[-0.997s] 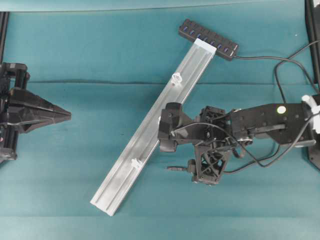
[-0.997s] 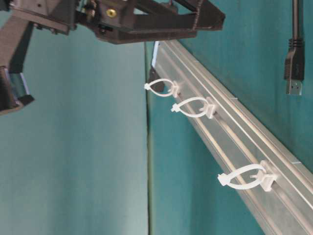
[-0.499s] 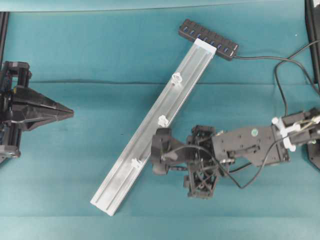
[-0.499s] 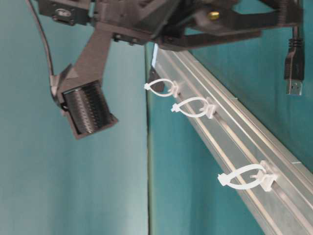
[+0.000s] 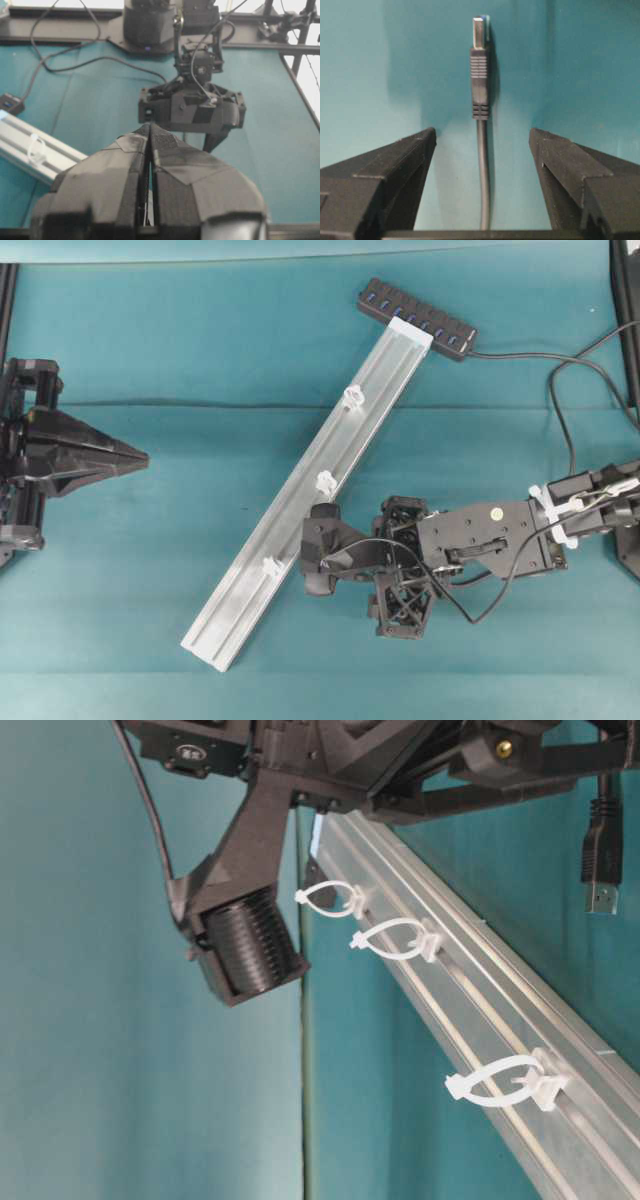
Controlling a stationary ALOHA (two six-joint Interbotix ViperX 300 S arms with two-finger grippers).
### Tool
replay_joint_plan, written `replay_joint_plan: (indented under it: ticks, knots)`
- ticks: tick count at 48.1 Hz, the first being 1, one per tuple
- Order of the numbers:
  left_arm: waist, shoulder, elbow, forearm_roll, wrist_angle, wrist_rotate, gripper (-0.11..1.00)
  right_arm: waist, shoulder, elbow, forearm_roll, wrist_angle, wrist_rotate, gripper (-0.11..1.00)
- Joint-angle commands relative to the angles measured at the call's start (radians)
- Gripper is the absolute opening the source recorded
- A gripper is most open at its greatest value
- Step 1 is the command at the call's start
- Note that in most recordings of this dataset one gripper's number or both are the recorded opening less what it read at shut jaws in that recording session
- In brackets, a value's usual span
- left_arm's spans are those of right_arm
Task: Pass the USB cable through three rings with both arms.
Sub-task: 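Grasp the black USB cable just below the plug with the right gripper, then lift the cable and swing the right gripper toward the rail's hub end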
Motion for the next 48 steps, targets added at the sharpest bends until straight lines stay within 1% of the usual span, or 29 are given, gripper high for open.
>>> replay_joint_plan:
  ticks: [1, 6, 14, 20, 25, 31, 34, 48]
  knots:
    - [0.008, 0.008, -0.021, 0.002, -0.005, 0.002, -0.01, -0.006, 0.008, 0.006, -0.003, -0.003, -0.02, 0.79]
    - [0.015, 0.008, -0.02, 0.002, -0.005, 0.0, -0.01, -0.006, 0.006, 0.015, -0.003, -0.002, -0.029, 0.76]
    - [0.017, 0.006, -0.02, 0.003, -0.005, 0.0, -0.01, -0.006, 0.008, 0.018, -0.005, -0.009, -0.038, 0.69]
    - [0.021, 0.006, -0.02, 0.002, -0.005, 0.0, -0.01, -0.005, 0.012, 0.015, -0.005, -0.012, -0.048, 0.59]
    - [0.023, 0.005, -0.02, 0.002, -0.005, 0.0, -0.01, -0.005, 0.015, 0.005, -0.003, 0.003, -0.049, 0.47]
    - [0.025, 0.003, -0.02, 0.002, -0.005, 0.0, -0.01, -0.005, 0.018, 0.0, -0.003, 0.025, -0.048, 0.18]
    - [0.025, 0.003, -0.018, 0.002, -0.005, 0.0, -0.01, -0.005, 0.018, 0.0, -0.002, 0.029, -0.048, 0.07]
    - [0.025, 0.0, -0.02, 0.003, -0.005, -0.002, -0.01, -0.005, 0.018, 0.0, -0.002, 0.026, -0.038, 0.07]
